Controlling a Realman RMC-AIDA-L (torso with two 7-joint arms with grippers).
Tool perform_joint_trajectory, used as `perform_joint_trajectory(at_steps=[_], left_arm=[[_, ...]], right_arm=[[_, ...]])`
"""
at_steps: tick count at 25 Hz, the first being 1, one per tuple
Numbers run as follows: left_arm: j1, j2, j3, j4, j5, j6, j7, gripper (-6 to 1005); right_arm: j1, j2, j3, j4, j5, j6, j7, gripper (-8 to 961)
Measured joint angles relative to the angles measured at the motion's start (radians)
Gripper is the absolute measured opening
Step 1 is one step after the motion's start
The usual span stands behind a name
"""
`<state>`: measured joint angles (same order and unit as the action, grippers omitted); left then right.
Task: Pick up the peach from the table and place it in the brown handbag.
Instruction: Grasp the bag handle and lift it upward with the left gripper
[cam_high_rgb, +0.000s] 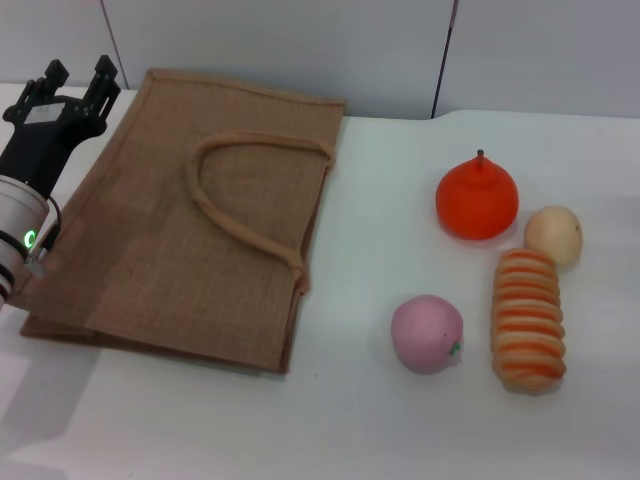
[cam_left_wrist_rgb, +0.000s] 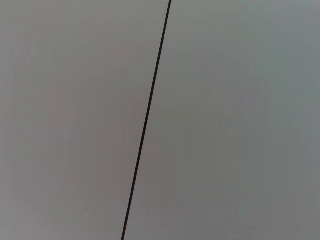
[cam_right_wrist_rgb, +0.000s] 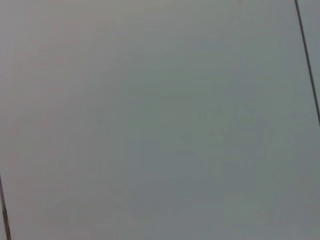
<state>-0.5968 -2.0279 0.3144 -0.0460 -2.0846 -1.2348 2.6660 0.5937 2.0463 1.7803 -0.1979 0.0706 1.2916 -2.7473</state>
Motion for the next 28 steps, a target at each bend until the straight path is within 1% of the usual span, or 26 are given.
perform_joint_trajectory(at_steps=[12, 15, 18, 21, 22, 23, 24, 26, 28], left_arm=[[0.000, 0.001, 0.000, 0.000, 0.000, 0.002, -0.002, 667], [-0.002, 0.003, 0.010, 0.005, 0.024, 0.019, -0.043, 666], [-0.017, 0.014, 0.031, 0.024, 0.085, 0.074, -0.154, 666], [-0.039, 0.034, 0.038, 0.047, 0.172, 0.158, -0.308, 666], [-0.055, 0.048, 0.038, 0.069, 0.257, 0.204, -0.421, 666], [-0.055, 0.048, 0.038, 0.069, 0.257, 0.204, -0.421, 665], [-0.062, 0.057, 0.038, 0.084, 0.307, 0.220, -0.484, 665], [-0.068, 0.072, 0.038, 0.125, 0.417, 0.233, -0.630, 665], [-0.072, 0.081, 0.038, 0.191, 0.533, 0.235, -0.801, 665]], right_arm=[[0.002, 0.000, 0.001, 0.000, 0.000, 0.000, 0.000, 835], [0.002, 0.000, 0.001, 0.000, 0.000, 0.000, 0.000, 835], [0.002, 0.000, 0.001, 0.000, 0.000, -0.002, 0.000, 834], [0.001, -0.001, -0.001, -0.001, 0.000, -0.010, 0.000, 834], [0.001, -0.001, -0.002, -0.001, 0.000, -0.011, 0.000, 834], [0.002, -0.001, -0.002, -0.001, 0.000, -0.011, 0.000, 834], [0.001, -0.002, -0.002, -0.002, 0.000, -0.011, 0.000, 834], [0.001, -0.002, -0.002, -0.002, 0.000, -0.012, 0.000, 834], [0.002, -0.002, -0.002, -0.002, 0.000, -0.012, 0.000, 834]])
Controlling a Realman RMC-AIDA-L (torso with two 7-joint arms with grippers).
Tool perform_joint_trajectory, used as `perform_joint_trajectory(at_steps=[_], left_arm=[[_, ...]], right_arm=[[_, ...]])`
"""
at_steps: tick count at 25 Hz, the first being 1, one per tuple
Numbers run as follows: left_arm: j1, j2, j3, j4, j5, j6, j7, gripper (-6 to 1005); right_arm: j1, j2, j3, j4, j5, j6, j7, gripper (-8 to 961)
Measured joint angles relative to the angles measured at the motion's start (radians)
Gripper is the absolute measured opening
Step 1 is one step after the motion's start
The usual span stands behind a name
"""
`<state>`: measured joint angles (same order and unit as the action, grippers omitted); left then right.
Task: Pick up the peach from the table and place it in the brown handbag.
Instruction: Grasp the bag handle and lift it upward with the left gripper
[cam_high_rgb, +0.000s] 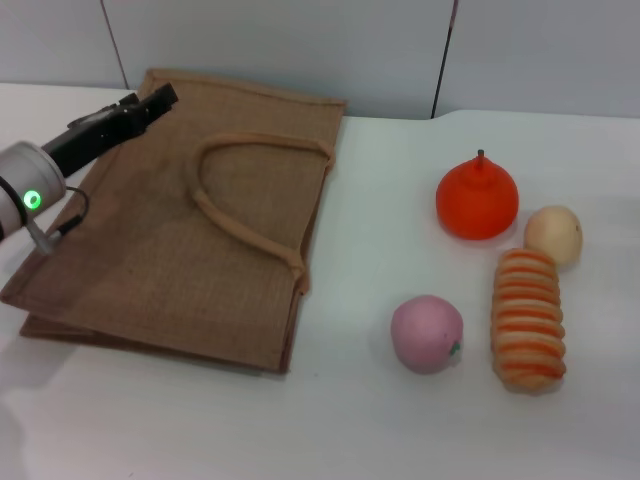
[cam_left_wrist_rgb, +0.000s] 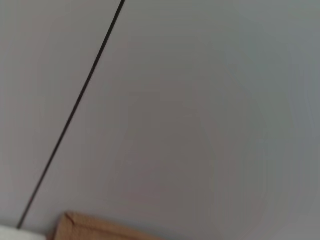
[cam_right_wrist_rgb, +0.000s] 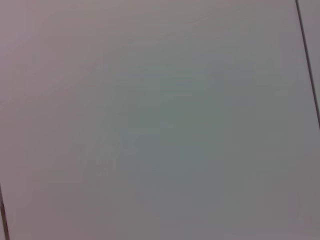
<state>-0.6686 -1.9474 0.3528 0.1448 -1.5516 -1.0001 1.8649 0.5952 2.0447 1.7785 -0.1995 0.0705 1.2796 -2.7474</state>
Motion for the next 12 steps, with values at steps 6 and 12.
perform_joint_trajectory(at_steps=[6, 12], left_arm=[[-0.014, -0.016, 0.000, 0.214, 0.310, -0.009, -0.400, 664], [-0.067, -0.027, 0.000, 0.366, 0.656, -0.017, -0.744, 663]], right_arm=[[0.000, 0.000, -0.001, 0.000, 0.000, 0.000, 0.000, 834], [0.000, -0.002, -0.004, 0.000, 0.000, 0.000, 0.000, 835]])
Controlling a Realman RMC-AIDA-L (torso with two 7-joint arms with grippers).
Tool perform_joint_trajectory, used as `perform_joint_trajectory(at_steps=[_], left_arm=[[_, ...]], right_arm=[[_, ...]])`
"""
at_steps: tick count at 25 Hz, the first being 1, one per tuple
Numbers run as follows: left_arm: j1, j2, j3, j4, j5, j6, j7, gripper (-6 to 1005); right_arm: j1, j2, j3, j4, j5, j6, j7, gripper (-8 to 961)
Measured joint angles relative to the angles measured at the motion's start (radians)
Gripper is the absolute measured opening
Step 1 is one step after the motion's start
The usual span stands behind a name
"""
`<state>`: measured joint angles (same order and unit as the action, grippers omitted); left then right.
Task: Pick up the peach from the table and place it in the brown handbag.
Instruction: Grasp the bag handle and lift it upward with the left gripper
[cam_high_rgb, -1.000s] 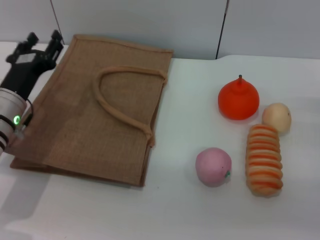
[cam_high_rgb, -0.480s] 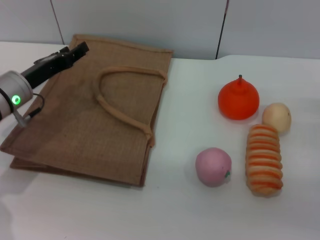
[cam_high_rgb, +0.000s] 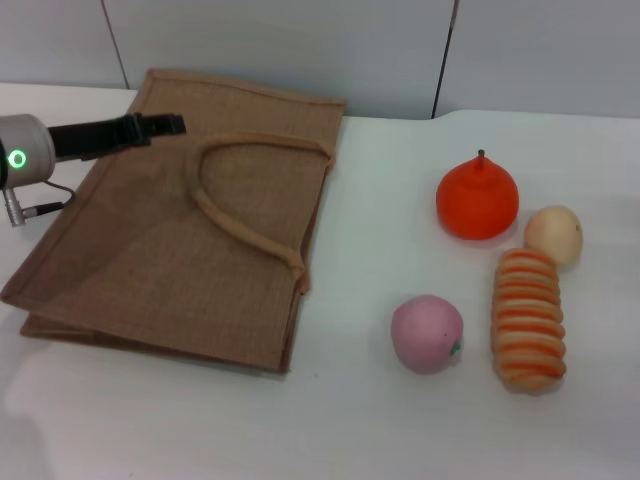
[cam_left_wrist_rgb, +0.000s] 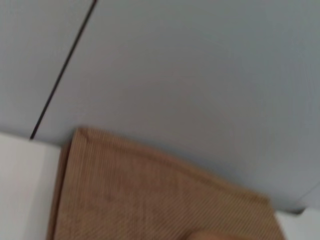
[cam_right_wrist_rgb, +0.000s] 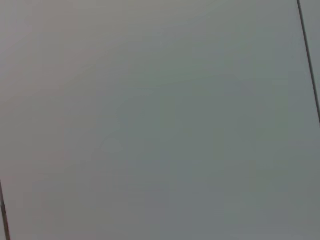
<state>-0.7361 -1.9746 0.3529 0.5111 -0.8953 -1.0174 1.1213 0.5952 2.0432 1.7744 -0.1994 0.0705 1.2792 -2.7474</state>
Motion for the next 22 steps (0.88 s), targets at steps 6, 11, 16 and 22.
perform_joint_trajectory(at_steps=[6, 11, 16, 22], left_arm=[[-0.074, -0.029, 0.000, 0.094, 0.278, 0.004, -0.150, 663], [-0.083, -0.053, 0.067, 0.170, 0.333, -0.003, -0.183, 662], [-0.085, -0.054, 0.188, 0.173, 0.329, 0.020, -0.205, 663], [-0.101, -0.053, 0.236, 0.121, 0.332, 0.078, -0.214, 662]], right_arm=[[0.000, -0.001, -0.001, 0.000, 0.000, 0.000, 0.000, 835], [0.000, -0.001, -0.003, 0.000, 0.000, 0.000, 0.000, 835], [0.000, -0.002, -0.002, 0.000, 0.000, 0.000, 0.000, 834], [0.001, -0.001, 0.002, 0.000, 0.000, 0.000, 0.000, 834]])
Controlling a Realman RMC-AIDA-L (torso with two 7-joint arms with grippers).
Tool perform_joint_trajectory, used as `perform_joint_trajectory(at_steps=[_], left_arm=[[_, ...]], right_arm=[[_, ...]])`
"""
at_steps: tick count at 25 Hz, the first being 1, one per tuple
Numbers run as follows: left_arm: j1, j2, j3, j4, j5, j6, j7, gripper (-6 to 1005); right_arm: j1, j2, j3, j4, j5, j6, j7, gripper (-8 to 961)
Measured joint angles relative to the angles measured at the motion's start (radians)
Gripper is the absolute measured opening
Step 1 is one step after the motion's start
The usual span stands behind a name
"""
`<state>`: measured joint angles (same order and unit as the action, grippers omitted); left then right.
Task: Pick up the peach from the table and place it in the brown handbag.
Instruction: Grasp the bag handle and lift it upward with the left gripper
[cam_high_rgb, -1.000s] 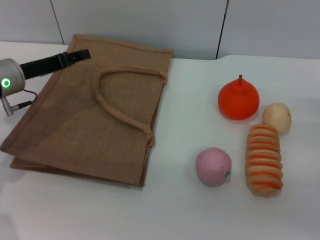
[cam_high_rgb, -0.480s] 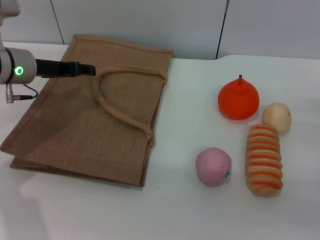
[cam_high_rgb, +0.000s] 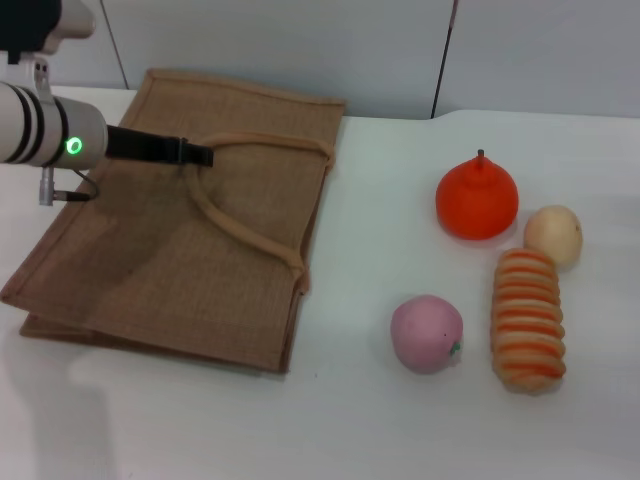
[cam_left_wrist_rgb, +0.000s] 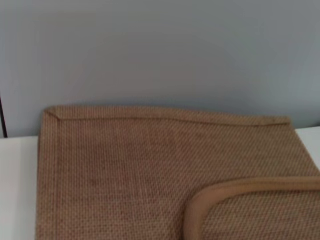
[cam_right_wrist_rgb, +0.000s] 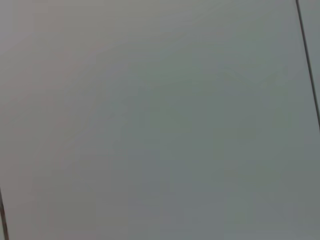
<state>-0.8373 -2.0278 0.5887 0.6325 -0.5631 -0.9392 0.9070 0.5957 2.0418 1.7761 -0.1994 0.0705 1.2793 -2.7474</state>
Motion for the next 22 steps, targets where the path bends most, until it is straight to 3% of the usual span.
perform_joint_trajectory(at_steps=[22], left_arm=[[-0.048, 0.004, 0.026, -0.174, 0.009, 0.226, 0.075, 656]], right_arm=[[0.012, 0.003, -0.001, 0.000, 0.000, 0.000, 0.000, 834]])
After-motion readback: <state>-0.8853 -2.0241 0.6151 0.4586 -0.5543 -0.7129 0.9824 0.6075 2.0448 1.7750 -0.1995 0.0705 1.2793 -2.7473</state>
